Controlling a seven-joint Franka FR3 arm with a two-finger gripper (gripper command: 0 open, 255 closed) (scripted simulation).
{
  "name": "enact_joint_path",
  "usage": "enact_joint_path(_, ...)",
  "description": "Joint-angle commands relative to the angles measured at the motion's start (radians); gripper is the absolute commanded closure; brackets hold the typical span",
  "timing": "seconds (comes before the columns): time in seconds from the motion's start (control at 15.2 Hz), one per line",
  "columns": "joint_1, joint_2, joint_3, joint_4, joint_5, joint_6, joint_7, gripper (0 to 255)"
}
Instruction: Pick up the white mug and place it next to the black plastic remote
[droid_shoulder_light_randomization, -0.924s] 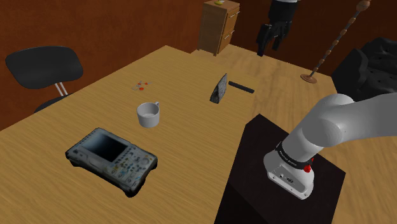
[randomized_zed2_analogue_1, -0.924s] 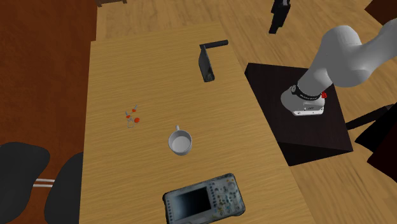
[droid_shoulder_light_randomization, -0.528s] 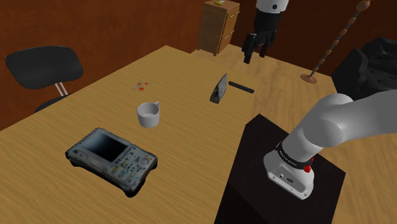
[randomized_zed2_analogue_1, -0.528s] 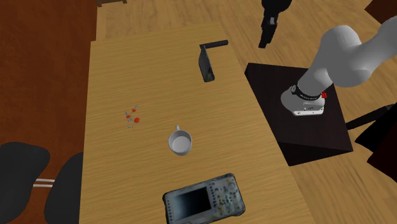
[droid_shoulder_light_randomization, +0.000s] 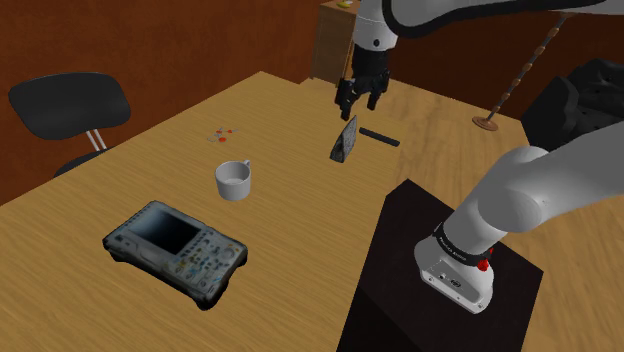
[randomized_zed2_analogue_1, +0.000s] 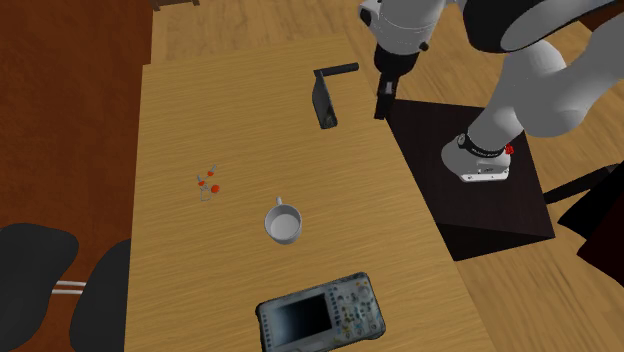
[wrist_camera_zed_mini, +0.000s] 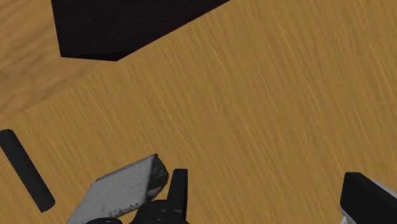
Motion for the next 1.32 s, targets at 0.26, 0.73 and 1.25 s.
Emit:
enact_joint_path(0.26,0.017,0.174,0.082,0.039,0.006,0.151,0.102,0)
enact_joint_path(0.73,0.031,0.421,0.168,0.145,-0.054,0.299,0.243,0)
enact_joint_path(1.25,0.087,0.729,0.204,0.346,-0.205,0.393,0.425,0)
